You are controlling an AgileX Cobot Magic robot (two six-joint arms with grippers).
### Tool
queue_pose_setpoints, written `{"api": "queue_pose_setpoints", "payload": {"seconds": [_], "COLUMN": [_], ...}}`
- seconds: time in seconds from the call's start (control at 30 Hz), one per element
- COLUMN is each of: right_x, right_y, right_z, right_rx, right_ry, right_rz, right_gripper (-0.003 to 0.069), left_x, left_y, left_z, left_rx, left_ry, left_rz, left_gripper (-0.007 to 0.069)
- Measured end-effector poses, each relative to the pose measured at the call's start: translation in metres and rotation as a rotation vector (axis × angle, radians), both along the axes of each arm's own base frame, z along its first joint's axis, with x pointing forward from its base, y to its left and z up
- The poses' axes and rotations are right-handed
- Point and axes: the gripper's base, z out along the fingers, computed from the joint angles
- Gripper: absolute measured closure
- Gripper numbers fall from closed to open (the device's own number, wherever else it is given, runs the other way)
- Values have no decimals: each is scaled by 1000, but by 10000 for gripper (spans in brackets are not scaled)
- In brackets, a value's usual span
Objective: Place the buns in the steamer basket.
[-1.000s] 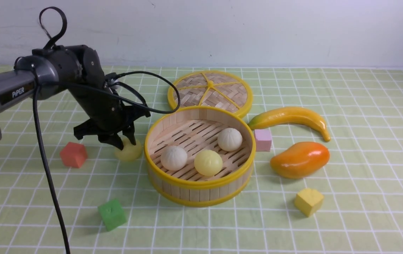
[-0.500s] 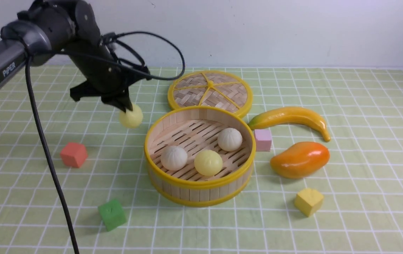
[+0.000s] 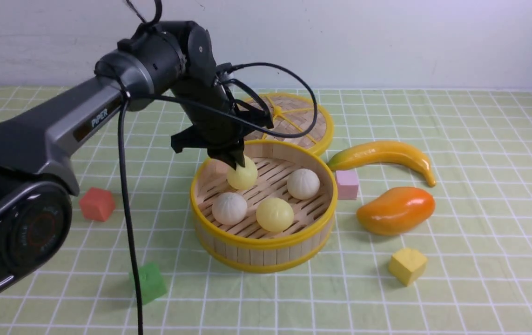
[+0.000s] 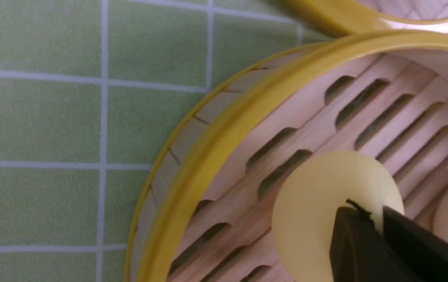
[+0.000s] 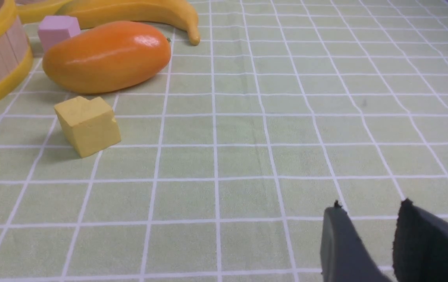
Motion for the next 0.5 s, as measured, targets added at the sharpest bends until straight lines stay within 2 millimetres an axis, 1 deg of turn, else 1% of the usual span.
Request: {"api": "queue_pose_setpoints", "payload": {"seconds": [0.03,0.07,0.1,0.17,0.2,0.27,0.3,0.33,0.37,0.43,0.47,0.5], "right_x": [0,0,0,0,0,0,0,0,0,0,0,0], "right_y": [0,0,0,0,0,0,0,0,0,0,0,0], "right_z": [0,0,0,0,0,0,0,0,0,0,0,0], "right_rx": [0,0,0,0,0,0,0,0,0,0,0,0], "right_ry": [0,0,0,0,0,0,0,0,0,0,0,0], "right_rz": [0,0,0,0,0,0,0,0,0,0,0,0], "right_gripper": [442,442,438,436,434,433,433,433,431,431,431,431], "left_x": [1,1,1,0,-3,-8,-9,-14,-20,-32,-33,-44], "left_y": [0,0,0,1,2,4,4,7,11,19,20,27], "left_z": [-4,-4,-4,-2,3,13,15,27,41,74,73,102], "left_rx": [-1,-2,0,0,2,15,16,35,59,96,98,122], "left_ry": [12,13,17,19,26,34,34,28,17,-46,-46,-113], "left_rz": [20,23,28,29,27,20,18,4,-14,-50,-54,-72], "left_gripper": [555,545,495,451,386,310,304,260,232,207,207,201]}}
